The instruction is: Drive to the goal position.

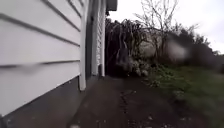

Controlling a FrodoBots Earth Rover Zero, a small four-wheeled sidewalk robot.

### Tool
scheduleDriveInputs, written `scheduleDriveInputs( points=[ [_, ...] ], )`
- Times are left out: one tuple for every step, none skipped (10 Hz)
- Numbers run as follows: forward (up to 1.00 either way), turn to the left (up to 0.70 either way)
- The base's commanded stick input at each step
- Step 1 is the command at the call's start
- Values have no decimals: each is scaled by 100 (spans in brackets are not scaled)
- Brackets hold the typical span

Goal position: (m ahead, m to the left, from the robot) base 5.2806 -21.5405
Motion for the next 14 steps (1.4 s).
scheduleDriveInputs(
  points=[
    [-70, 0],
    [0, 0],
    [0, 0],
    [0, 0],
    [21, 0],
    [52, 0],
    [70, 0],
    [70, 0],
    [70, -35],
    [70, -35],
    [70, -35],
    [70, -35],
    [70, -35],
    [70, -35]
  ],
)
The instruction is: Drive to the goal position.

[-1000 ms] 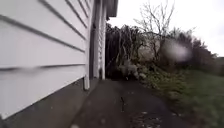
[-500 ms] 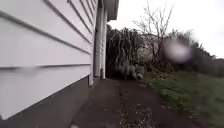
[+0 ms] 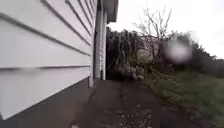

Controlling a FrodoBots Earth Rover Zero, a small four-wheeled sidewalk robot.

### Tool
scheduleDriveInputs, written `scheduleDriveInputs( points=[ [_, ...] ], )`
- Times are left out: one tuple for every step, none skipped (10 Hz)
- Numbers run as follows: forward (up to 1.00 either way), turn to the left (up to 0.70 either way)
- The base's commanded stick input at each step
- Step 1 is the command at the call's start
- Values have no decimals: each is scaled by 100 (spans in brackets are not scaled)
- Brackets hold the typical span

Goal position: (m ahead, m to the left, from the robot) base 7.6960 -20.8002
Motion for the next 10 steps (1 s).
scheduleDriveInputs(
  points=[
    [70, -35],
    [70, -35],
    [70, -35],
    [70, -35],
    [70, -35],
    [70, -35],
    [70, -35],
    [70, -35],
    [70, -35],
    [70, -35]
  ],
)
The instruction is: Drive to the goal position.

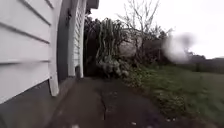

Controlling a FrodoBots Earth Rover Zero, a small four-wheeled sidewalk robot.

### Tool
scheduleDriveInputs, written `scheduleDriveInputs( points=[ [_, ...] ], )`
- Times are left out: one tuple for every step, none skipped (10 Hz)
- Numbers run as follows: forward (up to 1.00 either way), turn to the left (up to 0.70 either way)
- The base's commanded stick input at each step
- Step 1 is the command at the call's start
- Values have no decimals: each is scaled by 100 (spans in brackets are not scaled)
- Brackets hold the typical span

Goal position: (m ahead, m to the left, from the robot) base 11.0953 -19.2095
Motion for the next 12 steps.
scheduleDriveInputs(
  points=[
    [70, -35],
    [70, -35],
    [70, -35],
    [70, -35],
    [70, -35],
    [70, -35],
    [70, -35],
    [70, -35],
    [70, -35],
    [70, -35],
    [70, -35],
    [70, -35]
  ],
)
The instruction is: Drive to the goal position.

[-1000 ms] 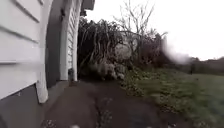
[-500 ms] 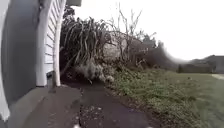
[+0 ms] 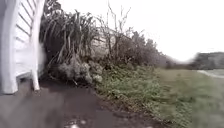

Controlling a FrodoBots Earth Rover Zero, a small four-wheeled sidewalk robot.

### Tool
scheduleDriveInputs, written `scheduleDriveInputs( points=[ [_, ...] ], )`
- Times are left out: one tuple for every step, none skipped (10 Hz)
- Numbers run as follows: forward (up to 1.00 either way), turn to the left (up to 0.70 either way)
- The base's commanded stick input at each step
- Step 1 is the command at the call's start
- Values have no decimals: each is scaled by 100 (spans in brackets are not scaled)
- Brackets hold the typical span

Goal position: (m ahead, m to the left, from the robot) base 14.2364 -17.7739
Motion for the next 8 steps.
scheduleDriveInputs(
  points=[
    [70, -35],
    [70, -35],
    [70, -35],
    [70, -35],
    [70, -35],
    [70, -35],
    [70, -35],
    [70, -35]
  ],
)
